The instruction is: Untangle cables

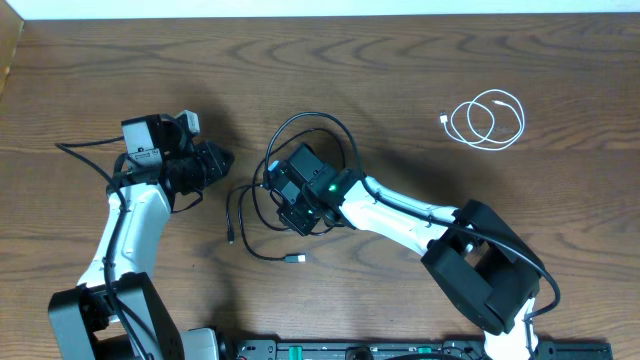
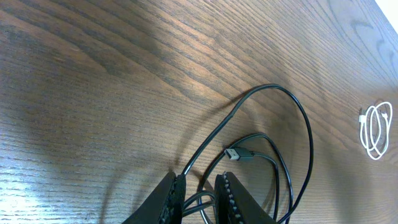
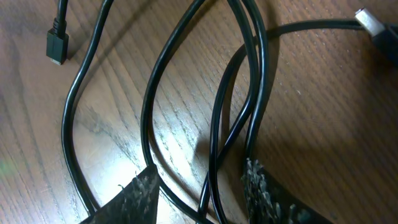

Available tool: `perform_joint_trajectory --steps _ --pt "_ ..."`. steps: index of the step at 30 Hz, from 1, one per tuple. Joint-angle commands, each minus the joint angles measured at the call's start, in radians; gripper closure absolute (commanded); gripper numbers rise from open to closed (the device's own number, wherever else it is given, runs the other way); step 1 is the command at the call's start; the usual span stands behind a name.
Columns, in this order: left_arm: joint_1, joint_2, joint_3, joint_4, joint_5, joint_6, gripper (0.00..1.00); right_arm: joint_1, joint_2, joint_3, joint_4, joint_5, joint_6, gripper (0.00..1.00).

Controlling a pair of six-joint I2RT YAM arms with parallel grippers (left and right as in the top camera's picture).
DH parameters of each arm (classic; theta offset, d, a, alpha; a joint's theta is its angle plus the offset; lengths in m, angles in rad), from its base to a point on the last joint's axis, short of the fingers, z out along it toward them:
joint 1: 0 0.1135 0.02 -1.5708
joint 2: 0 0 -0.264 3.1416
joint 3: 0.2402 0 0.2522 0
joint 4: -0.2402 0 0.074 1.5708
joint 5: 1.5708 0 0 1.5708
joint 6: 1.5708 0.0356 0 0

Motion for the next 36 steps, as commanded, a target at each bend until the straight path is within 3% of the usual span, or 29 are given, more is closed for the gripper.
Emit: perform_joint_trajectory --steps 1,11,19,22,36 --pt "-0.002 0.008 0.002 -0.002 0.004 -0.002 0.78 0.004 0.009 -0.001 0.002 0.011 -0.012 0.58" --pt "-0.002 0.008 0.002 -0.002 0.004 -0.002 0.78 0.005 0.043 -0.001 0.002 0.016 -0.012 0.8" --pt "-0.002 0.008 0.002 -0.002 -0.003 -0.002 0.78 0.007 0.047 -0.001 -0.002 0.021 -0.012 0.83" --pt "-0.002 0.008 0.002 -0.002 -0.003 -0.002 0.78 0.007 0.048 -0.001 -0.002 0.024 -0.012 0.99" --pt "-0.002 0.008 0.002 -0.002 -0.02 -0.025 0.78 0.0 -0.073 0.077 0.033 0.012 -0.002 0.99"
